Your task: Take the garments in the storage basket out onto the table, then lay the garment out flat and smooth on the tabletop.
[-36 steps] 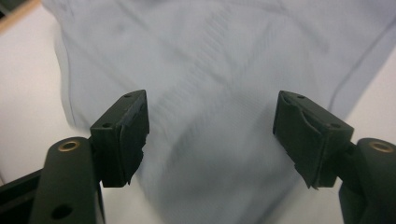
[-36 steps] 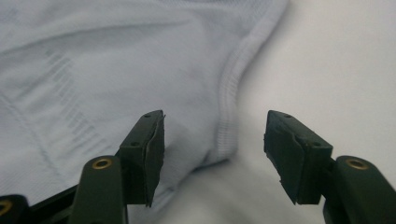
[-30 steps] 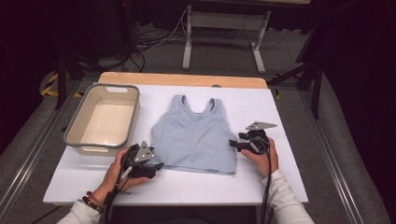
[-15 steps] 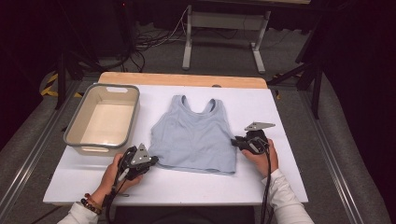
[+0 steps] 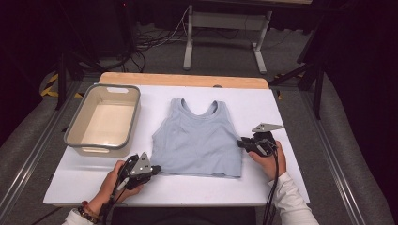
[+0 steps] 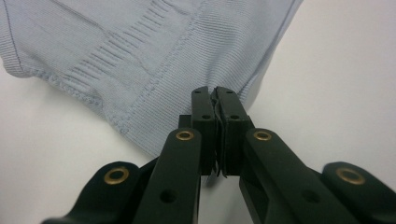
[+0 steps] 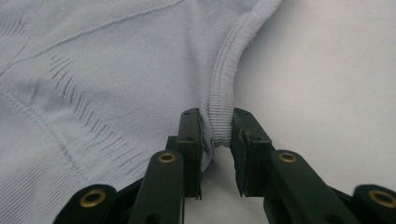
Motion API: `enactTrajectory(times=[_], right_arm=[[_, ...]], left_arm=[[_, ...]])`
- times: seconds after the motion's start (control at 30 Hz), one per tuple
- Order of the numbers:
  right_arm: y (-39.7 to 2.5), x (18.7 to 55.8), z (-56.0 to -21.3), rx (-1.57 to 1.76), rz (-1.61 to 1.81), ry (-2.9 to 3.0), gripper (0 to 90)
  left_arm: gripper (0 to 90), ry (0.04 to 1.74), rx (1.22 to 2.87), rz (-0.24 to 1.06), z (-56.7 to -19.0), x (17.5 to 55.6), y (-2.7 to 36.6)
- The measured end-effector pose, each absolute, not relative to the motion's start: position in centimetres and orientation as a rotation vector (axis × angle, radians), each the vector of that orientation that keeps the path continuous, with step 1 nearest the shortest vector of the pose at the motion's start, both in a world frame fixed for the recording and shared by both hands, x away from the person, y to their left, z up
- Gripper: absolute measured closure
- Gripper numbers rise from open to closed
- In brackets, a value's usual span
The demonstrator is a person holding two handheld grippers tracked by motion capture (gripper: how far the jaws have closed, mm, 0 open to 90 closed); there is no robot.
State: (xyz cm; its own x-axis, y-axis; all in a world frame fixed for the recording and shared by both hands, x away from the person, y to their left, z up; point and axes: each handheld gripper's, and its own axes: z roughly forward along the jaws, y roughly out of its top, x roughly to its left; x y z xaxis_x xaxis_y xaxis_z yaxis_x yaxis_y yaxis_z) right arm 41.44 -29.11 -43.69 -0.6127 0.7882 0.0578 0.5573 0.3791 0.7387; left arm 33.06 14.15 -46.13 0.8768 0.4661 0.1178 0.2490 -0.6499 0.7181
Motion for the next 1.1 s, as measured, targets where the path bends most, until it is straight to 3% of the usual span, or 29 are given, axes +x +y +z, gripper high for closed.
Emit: enactTrajectory(times=[0.43, 0.73, 1.1], right_arm=[[-29.2, 41.1, -44.2, 1.173, 1.029, 2.342, 71.8], [-29.7, 41.0, -43.3, 1.167, 1.071, 2.262, 63.9], [-29.0, 40.0, -42.0, 1.06, 1.173, 2.141, 54.4]], left_arm=[[87.4, 0.487, 2.293, 0.371, -46.0, 32.0, 13.9], [83.9, 0.484, 2.21, 0.386, -45.6, 31.5, 15.0], [61.0, 0.576, 2.15, 0.411, -45.4, 31.8, 17.1]])
